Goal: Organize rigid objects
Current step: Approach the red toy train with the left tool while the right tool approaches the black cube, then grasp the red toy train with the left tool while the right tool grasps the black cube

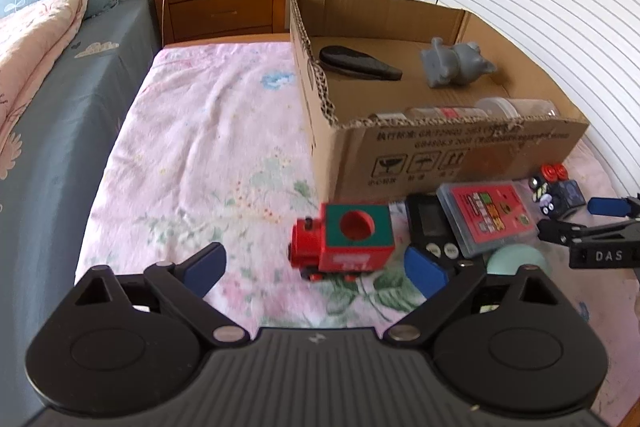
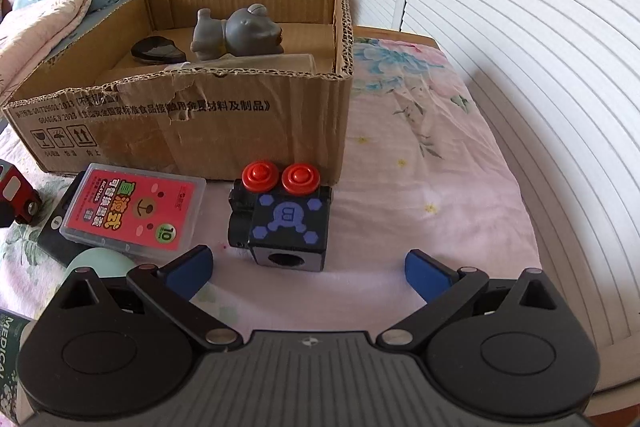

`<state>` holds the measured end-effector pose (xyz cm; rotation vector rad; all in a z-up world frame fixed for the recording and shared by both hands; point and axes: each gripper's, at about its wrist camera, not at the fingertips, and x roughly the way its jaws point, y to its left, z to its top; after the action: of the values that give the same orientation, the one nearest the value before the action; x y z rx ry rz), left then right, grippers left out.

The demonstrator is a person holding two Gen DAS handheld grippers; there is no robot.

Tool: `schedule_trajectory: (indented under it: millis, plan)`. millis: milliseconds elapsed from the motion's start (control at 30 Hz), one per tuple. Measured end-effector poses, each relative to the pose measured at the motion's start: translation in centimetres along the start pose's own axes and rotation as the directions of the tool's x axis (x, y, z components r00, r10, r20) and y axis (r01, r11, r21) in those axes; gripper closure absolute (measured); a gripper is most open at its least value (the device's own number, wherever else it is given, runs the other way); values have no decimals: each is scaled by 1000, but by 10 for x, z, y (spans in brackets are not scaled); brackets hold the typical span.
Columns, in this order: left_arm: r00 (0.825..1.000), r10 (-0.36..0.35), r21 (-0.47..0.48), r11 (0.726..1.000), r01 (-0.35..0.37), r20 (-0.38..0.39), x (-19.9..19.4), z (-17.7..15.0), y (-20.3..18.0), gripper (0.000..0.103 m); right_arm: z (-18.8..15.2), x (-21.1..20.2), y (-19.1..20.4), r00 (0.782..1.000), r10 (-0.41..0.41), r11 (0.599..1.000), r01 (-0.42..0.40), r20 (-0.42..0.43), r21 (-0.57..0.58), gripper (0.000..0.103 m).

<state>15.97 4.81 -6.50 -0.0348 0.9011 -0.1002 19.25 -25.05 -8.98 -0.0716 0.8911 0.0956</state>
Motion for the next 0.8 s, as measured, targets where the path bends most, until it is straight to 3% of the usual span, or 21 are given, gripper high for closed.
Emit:
schedule_trajectory:
  millis: [133,300,367,800]
  plan:
    - [1000,-23,2,1000,23,2,4,4,-1,31,1,1,0,1000,1,1000,-1,5,-2,0]
    - [999,-34,4,999,34,-8,12,4,-4,39,0,1,0,1000,-2,1000,2,10,2,0]
    - [999,-34,-5,999,34,-12,16,3,-3,47,0,1,0,1000,-3,1000,3,15,3,0]
    - [1000,-21,-9,1000,21,-5,14,0,4,47,7,6,0,1000,14,1000,-14,11,-22,0]
